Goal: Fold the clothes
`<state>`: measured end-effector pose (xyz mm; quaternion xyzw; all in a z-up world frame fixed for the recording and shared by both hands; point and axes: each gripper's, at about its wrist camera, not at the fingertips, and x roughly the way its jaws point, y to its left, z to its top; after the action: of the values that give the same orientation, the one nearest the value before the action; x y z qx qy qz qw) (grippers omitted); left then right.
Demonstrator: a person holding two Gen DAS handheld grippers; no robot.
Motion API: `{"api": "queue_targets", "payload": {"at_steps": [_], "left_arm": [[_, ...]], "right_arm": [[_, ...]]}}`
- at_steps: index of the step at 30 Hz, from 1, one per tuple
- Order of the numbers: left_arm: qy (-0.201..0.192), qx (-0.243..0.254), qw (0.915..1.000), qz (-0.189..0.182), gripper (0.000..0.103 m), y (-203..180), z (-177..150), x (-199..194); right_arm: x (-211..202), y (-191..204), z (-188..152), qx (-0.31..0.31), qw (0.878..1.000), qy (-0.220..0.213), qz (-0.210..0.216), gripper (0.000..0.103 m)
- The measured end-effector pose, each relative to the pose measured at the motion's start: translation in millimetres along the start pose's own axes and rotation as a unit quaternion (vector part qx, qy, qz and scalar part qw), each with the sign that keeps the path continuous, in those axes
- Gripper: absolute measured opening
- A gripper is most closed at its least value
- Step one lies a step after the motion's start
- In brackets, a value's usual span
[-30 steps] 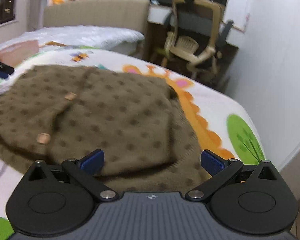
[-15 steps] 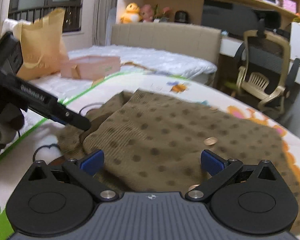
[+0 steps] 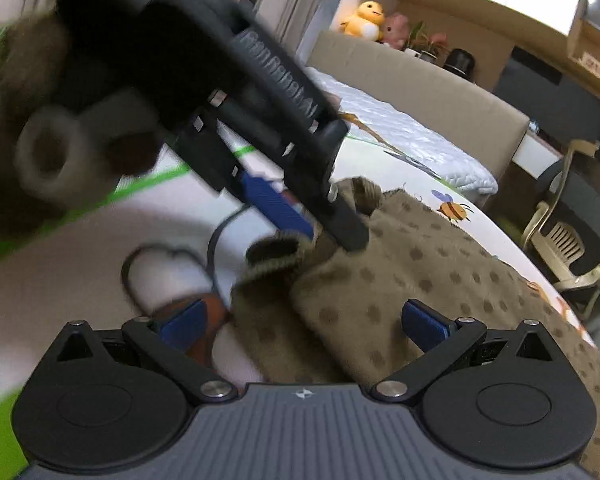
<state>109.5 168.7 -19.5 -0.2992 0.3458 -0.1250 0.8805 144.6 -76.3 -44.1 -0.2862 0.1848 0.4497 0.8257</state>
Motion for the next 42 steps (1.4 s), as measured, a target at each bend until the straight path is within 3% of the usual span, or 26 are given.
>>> {"api": "queue_targets", "payload": {"at_steps": [3,9,17,21,25,30,36,38,39,40,42], "left_arm": [[0.002,0.002,1.0000,0.007,0.048,-0.2,-1.3,-0.1],[-0.004,0.031,0.9991,0.028,0.065,-7.3,-3.4,-4.8],[-0.011,0.050,0.9978,0.043,0.077,-12.7,-5.8,-16.9],[-0.010,0.028,0.9984,0.049,0.078,0.9,-7.0,-25.1],[0.008,-0.007,0.9993,0.036,0.068,14.5,-7.1,-15.8],[0.016,-0.011,0.9997,0.014,0.033,10.7,0.2,0.8],[0.007,-0.042,0.9986,-0.030,0.027,11.0,19.0,0.1],[0.004,-0.043,0.9985,-0.035,0.027,10.0,21.3,-1.8],[0.002,-0.042,0.9985,-0.035,0.027,9.9,21.5,-3.3],[0.001,-0.042,0.9985,-0.035,0.028,10.1,21.5,-5.1],[-0.010,-0.043,0.9984,-0.034,0.034,12.1,22.7,-12.6]], "right_arm": [[13.9,-12.6,3.7,0.037,0.999,0.017,-0.019,0.103],[17.8,-50.4,-3.5,0.146,0.989,0.029,0.004,0.093],[13.4,-55.5,-6.3,0.160,0.987,0.023,0.006,0.093],[10.8,-52.6,-8.7,0.158,0.987,0.020,0.004,0.093],[8.4,-46.5,-7.5,0.140,0.990,0.015,0.003,0.093],[-0.8,-28.3,-4.1,0.078,0.997,-0.004,-0.013,0.094],[2.0,15.3,1.3,-0.067,0.996,-0.017,-0.048,0.094],[12.9,15.2,6.4,-0.075,0.995,-0.015,-0.063,0.086],[18.1,8.2,9.7,-0.057,0.996,-0.009,-0.064,0.064],[23.2,-4.8,12.6,-0.023,0.998,0.000,-0.064,0.049],[29.3,-34.8,15.4,0.058,0.997,0.010,-0.050,0.047]]}}
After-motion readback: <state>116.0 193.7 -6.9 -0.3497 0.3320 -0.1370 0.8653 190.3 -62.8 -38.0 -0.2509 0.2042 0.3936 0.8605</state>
